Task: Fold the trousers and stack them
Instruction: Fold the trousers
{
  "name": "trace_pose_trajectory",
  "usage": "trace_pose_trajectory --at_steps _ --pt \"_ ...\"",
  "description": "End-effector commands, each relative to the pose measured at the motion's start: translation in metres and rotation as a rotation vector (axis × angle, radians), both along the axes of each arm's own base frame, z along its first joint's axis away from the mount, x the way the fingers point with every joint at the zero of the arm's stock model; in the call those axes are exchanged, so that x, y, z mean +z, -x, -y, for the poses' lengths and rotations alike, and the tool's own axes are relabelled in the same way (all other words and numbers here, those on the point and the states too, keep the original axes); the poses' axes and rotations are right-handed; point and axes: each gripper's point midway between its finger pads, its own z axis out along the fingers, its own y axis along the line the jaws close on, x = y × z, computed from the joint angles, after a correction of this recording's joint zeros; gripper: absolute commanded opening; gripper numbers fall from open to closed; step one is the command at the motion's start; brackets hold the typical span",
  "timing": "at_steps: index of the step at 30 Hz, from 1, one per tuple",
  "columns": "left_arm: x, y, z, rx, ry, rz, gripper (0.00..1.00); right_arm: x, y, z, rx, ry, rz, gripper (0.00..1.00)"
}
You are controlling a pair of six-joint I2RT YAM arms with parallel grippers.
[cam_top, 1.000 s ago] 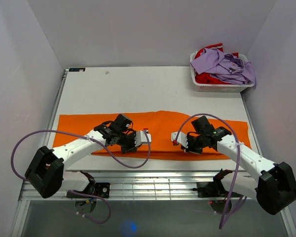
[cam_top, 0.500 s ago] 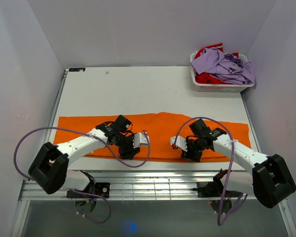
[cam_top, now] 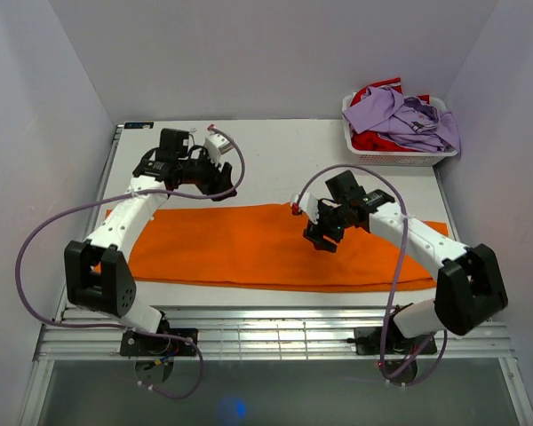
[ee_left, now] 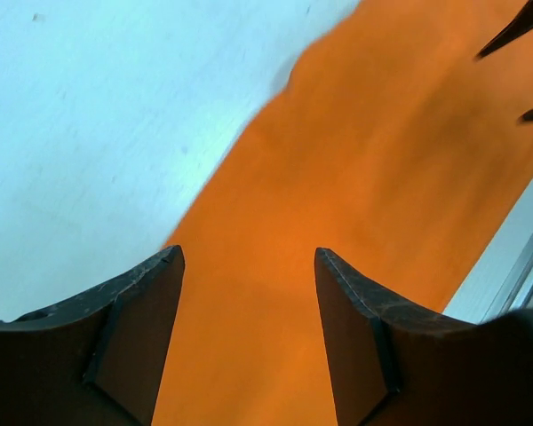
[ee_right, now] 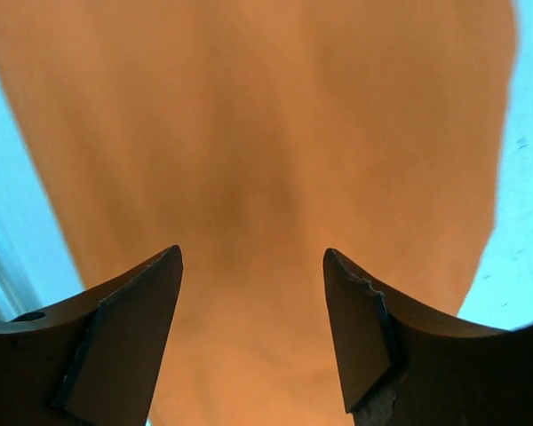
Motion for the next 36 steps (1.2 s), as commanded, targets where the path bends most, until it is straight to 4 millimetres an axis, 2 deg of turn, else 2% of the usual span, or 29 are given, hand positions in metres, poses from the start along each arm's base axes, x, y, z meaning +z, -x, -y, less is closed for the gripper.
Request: trace_pose_trajectory --at_steps 1,2,3,4,5,6,8,9,11,14,16,18,21,22,24,25,27,28,30,35,36 --pt "0.037 -0.021 0.044 -0.064 0.250 -0.047 0.71 0.038 -0.052 -0.030 -0.114 -0.120 0.051 0.68" --pt "0.018 -0.032 0.054 -0.054 0.277 -0.136 0.71 0.032 -0.063 -0.029 -0.144 -0.118 0.030 0.67" --pt "0.027 -0.044 0.063 -0.072 0.304 -0.124 0.71 0.032 -0.072 -0.029 -0.161 -0.119 0.031 0.66" --pt "0.022 -0.049 0.070 -0.086 0.320 -0.154 0.71 0.032 -0.083 -0.027 -0.182 -0.119 0.035 0.64" --pt "-0.001 -0.058 0.078 -0.087 0.318 -0.208 0.70 0.028 -0.098 -0.027 -0.214 -0.117 0.027 0.63" --pt "-0.004 -0.065 0.084 -0.082 0.335 -0.215 0.69 0.028 -0.112 -0.019 -0.256 -0.127 0.017 0.62" --pt "-0.016 -0.069 0.093 -0.094 0.350 -0.229 0.69 0.028 -0.131 -0.023 -0.271 -0.171 -0.018 0.61" --pt "-0.023 -0.074 0.097 -0.080 0.370 -0.249 0.69 0.026 -0.139 -0.019 -0.288 -0.180 -0.025 0.61" --pt "-0.034 -0.073 0.100 -0.081 0.378 -0.263 0.69 0.024 -0.145 -0.025 -0.265 -0.200 -0.041 0.61" --pt "-0.046 -0.077 0.101 -0.064 0.387 -0.266 0.70 0.007 -0.155 -0.036 -0.230 -0.213 -0.090 0.61" --pt "-0.048 -0.079 0.100 -0.059 0.385 -0.253 0.70 -0.002 -0.153 -0.041 -0.205 -0.215 -0.121 0.61" --pt "-0.053 -0.080 0.099 -0.043 0.373 -0.254 0.71 -0.018 -0.151 -0.042 -0.195 -0.198 -0.169 0.61" --pt "-0.059 -0.079 0.097 -0.028 0.360 -0.277 0.72 -0.033 -0.144 -0.042 -0.159 -0.186 -0.195 0.54" --pt "-0.060 -0.079 0.097 -0.025 0.358 -0.286 0.72 -0.039 -0.138 -0.040 -0.150 -0.181 -0.209 0.48" --pt "-0.064 -0.076 0.097 -0.025 0.352 -0.314 0.72 -0.038 -0.132 -0.041 -0.122 -0.185 -0.203 0.38" --pt "-0.065 -0.075 0.097 -0.024 0.351 -0.318 0.72 -0.041 -0.125 -0.039 -0.118 -0.185 -0.210 0.27" --pt "-0.064 -0.074 0.096 -0.026 0.351 -0.315 0.72 -0.028 -0.122 -0.041 -0.097 -0.211 -0.175 0.18" --pt "-0.066 -0.070 0.096 -0.029 0.352 -0.324 0.72 -0.025 -0.119 -0.041 -0.090 -0.217 -0.170 0.10" --pt "-0.066 -0.067 0.097 -0.029 0.358 -0.333 0.72 -0.014 -0.114 -0.041 -0.077 -0.236 -0.147 0.08" --pt "-0.070 -0.056 0.097 -0.010 0.363 -0.364 0.72 -0.003 -0.101 -0.043 -0.033 -0.201 -0.008 0.08" --pt "-0.071 -0.054 0.097 -0.010 0.362 -0.365 0.72 -0.020 -0.086 -0.038 -0.020 -0.162 -0.013 0.08"
